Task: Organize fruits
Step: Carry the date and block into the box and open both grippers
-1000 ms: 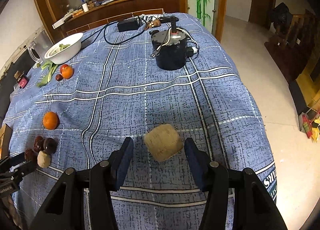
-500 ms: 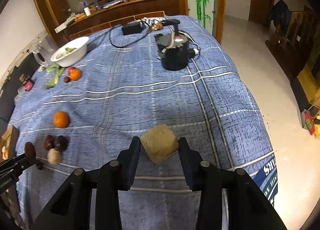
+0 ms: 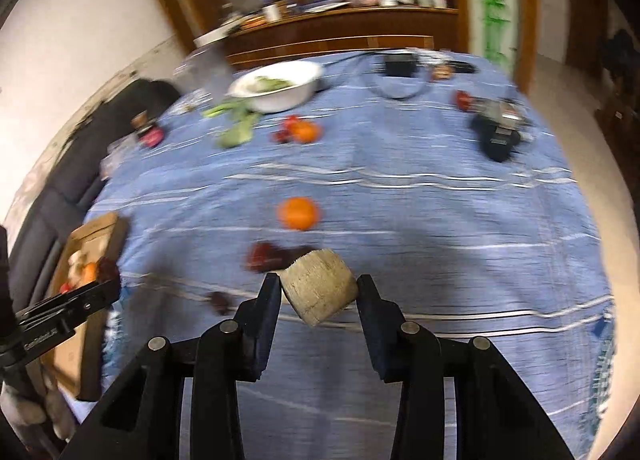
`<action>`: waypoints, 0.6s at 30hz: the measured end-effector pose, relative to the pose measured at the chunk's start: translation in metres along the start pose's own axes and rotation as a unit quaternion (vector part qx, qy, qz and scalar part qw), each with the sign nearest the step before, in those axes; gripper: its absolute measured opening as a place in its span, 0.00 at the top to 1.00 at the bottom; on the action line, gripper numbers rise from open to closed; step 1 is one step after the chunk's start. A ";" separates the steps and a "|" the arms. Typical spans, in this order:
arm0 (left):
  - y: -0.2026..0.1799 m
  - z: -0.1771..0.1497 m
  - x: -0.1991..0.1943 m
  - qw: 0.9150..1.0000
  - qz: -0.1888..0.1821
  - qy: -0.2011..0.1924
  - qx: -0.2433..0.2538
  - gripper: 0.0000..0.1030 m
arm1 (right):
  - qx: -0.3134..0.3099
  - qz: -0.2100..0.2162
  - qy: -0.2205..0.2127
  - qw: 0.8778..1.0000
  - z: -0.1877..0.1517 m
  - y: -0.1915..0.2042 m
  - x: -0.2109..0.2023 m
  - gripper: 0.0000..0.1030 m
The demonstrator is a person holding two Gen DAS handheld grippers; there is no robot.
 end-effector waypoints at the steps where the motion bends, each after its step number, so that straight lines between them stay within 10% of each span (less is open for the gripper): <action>1: 0.013 -0.002 -0.008 1.000 0.009 -0.003 -0.007 0.68 | -0.010 0.012 0.003 1.000 -0.001 0.017 0.001 0.59; 18: 0.192 -0.032 -0.062 0.987 0.109 0.017 -0.113 0.68 | -0.155 0.156 0.069 0.973 -0.042 0.272 0.042 0.58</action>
Point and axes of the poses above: each gripper's, at about its wrist camera, not at the fingertips, and x roughly the way its jaws point, y to its left, z to its top, the point moved 2 cm from there along x, roughly the way its jaws point, and after that the axes turned 7 degrees about -z, right-handed, at the moved point
